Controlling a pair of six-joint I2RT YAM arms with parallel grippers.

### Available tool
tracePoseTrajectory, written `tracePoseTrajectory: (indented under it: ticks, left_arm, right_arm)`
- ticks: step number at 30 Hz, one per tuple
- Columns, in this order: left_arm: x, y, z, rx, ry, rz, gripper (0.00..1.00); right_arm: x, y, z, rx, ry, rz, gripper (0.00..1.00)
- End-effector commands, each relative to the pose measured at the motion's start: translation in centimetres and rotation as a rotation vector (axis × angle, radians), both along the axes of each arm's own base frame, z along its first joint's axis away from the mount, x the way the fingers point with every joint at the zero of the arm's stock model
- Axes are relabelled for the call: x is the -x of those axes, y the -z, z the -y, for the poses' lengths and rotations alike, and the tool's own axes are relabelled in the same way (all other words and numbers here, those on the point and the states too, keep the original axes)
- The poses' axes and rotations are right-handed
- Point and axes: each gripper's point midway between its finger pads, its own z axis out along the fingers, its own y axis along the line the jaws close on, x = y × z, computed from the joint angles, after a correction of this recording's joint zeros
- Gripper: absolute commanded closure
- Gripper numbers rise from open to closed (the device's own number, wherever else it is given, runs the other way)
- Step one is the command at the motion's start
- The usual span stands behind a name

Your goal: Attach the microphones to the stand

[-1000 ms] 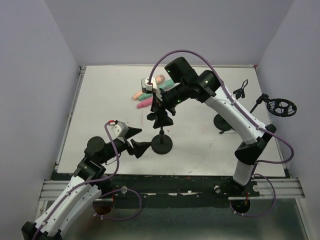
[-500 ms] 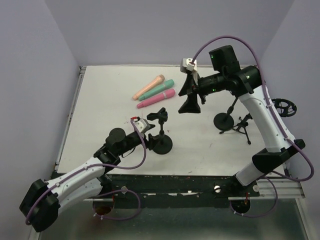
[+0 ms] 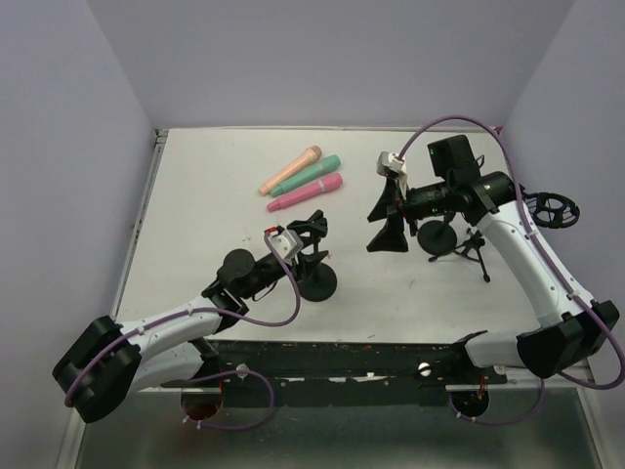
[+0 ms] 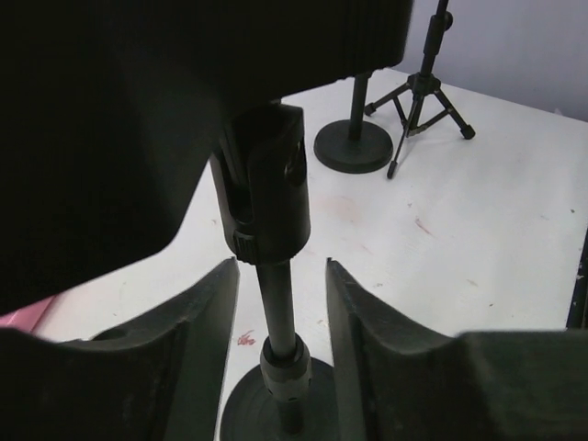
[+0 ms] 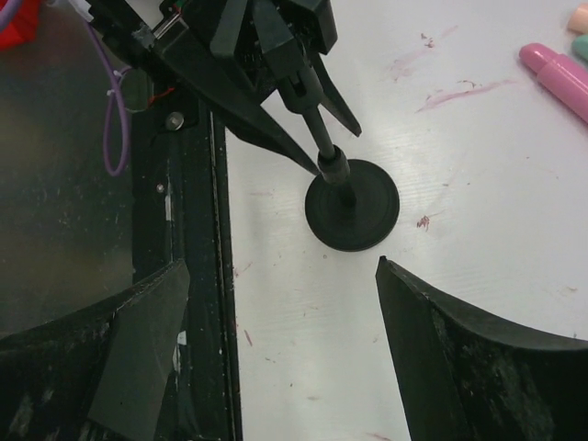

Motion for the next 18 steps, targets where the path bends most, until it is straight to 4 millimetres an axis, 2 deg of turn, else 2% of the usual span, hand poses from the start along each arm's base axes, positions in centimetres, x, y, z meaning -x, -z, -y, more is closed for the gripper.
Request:
tracePoseTrajectory:
  ticks: [1,7,11,18]
  left_arm:
    - [-0.9,-1.8,0.6,0.056,-0.019,0.056,0.58]
    - [-1.0,-2.6,1.3,0.066,-0.004,0.065,0.99]
    - [-0.8,-4.4,2.4,0.088,0.052,0.09,1.0]
    - [-1.3,-8.0,5.9,0.154,0.172,0.109,1.0]
  right_arm:
    - [0.0,0.1,-0.1,-0.061,-0.024,0.05,0.09]
    - [0.3,0.7,0.3,-0.075,-0.021,0.042,0.09]
    - [0.2,1.4,0.6,-0.071,-0.01,0.042,0.09]
    - [-0.6,3.4,1.6,-0.045,0.044,0.069,0.09]
